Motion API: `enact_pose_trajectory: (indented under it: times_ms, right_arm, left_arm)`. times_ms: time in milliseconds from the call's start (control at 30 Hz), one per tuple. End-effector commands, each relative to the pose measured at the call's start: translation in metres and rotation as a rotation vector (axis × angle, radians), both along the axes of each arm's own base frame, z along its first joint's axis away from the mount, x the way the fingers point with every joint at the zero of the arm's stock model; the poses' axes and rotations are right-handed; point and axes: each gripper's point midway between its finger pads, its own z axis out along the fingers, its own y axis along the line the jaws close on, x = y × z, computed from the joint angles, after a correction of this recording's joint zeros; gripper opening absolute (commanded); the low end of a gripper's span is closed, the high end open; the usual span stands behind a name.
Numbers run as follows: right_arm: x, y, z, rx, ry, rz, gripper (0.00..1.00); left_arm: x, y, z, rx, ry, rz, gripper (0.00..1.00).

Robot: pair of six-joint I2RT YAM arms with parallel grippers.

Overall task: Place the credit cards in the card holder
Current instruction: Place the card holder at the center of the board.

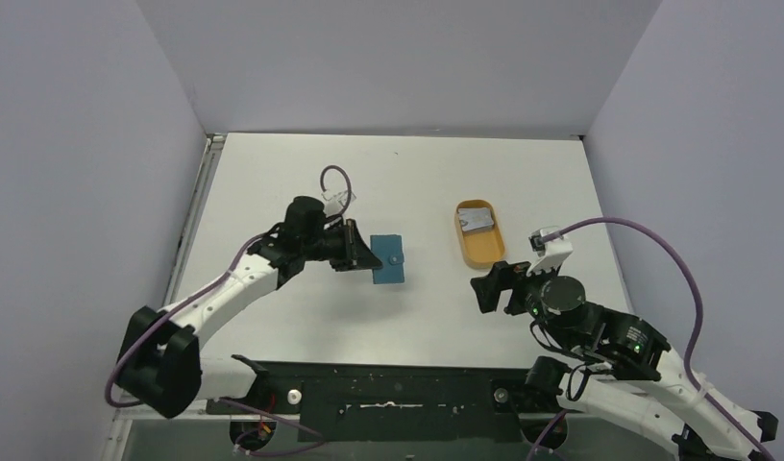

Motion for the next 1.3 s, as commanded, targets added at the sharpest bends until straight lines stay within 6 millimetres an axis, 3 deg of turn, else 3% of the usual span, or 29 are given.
enact_pose_trajectory:
  times_ms: [0,300,533,700,867,1067,1267]
  right_arm:
    - [0.012,-0.022,-0.030,-0.129,0.020,-0.133,0.91]
    - [0.012,-0.022,-0.039,-0.135,0.028,-0.139,0.91]
    - [0.011,-0.022,-0.044,-0.130,0.036,-0.143,0.90]
    - [0.011,-0.018,-0.048,-0.132,0.054,-0.135,0.90]
    - [0.010,-0.014,-0.051,-0.128,0.072,-0.123,0.90]
    - [0.009,-0.013,-0.051,-0.123,0.078,-0.120,0.90]
    - [0.008,-0.017,-0.049,-0.123,0.074,-0.129,0.90]
  left_arm:
    - [0.015,-0.009,-0.035,0.074,0.069,-0.052,0.00]
    - [0.053,-0.036,-0.070,0.088,0.147,-0.035,0.00]
    - [0.073,-0.058,-0.072,-0.005,0.191,-0.019,0.00]
    - [0.081,-0.069,-0.088,-0.031,0.287,-0.043,0.00]
    - [0.086,-0.067,-0.101,-0.009,0.323,-0.032,0.00]
    - [0.078,-0.051,-0.128,0.130,0.379,-0.033,0.00]
    - [0.071,-0.037,-0.151,0.214,0.414,-0.017,0.15]
